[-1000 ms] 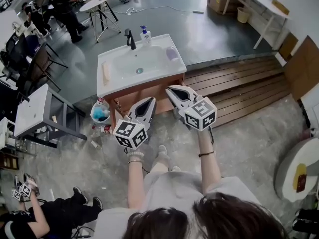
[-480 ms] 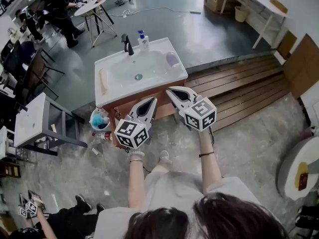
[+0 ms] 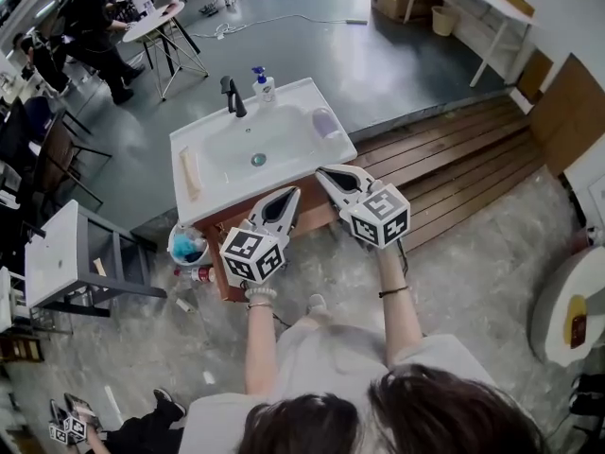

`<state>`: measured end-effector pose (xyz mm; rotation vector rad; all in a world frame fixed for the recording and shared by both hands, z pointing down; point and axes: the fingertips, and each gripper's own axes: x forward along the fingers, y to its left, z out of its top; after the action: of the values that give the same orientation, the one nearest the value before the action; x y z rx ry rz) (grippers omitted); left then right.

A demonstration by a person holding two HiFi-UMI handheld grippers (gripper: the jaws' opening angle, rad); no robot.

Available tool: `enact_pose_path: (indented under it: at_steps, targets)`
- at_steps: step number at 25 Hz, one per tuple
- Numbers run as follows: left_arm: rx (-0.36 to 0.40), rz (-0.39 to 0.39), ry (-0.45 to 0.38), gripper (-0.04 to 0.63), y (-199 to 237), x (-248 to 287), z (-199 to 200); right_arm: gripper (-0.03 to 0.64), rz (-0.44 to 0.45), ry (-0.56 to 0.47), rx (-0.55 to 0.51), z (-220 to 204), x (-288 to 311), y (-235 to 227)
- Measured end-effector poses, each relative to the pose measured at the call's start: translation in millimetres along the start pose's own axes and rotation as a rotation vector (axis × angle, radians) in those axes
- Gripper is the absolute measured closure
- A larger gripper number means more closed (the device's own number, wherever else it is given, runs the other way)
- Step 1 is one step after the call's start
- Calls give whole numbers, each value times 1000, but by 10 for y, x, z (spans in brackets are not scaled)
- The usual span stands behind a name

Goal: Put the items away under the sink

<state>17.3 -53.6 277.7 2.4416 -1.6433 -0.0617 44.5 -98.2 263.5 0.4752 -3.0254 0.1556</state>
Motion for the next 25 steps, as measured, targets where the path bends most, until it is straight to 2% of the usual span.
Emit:
enact_pose_path:
  at_steps: [11,22,25]
  targets:
    - [-26,-73,32,598,450,240,-44,603,-68,42,10,-115,411,-224]
    - [-58,-125,64,598,607,466,-201,603,-184,64,34,-261,457,-551]
    - [-68,-126,73,598,660,568,-243,603,-190,72,44,-302,502,-667]
